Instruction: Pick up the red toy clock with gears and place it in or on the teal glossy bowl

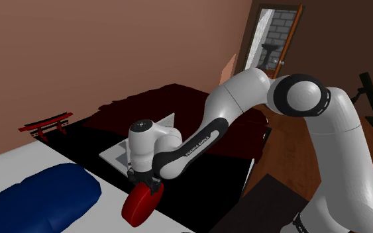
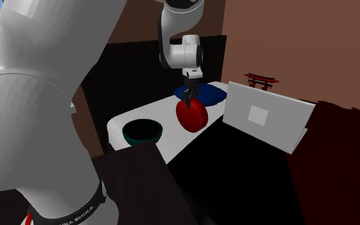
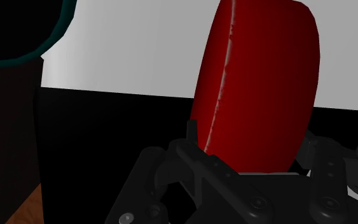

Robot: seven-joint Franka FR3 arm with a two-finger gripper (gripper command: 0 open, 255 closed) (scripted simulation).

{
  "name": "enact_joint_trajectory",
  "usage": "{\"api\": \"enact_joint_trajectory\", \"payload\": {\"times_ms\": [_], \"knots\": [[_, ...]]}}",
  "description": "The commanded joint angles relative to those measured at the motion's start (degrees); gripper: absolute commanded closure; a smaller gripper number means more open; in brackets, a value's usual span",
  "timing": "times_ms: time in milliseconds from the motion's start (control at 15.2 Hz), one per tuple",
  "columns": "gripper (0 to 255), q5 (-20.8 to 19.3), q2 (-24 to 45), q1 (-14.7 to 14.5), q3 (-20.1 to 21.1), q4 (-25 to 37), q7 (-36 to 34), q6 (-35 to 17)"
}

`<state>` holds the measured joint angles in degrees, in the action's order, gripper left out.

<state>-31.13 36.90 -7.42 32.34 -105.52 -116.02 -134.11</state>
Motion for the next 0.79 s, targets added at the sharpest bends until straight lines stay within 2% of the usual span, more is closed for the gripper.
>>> {"api": "enact_joint_trajectory", "payload": {"times_ms": [0,726], "knots": [[255,0.0,0.01,0.0,0.0,-0.02,0.0,0.01],[255,3.42,-4.64,1.91,2.7,0.03,2.24,4.26]]}}
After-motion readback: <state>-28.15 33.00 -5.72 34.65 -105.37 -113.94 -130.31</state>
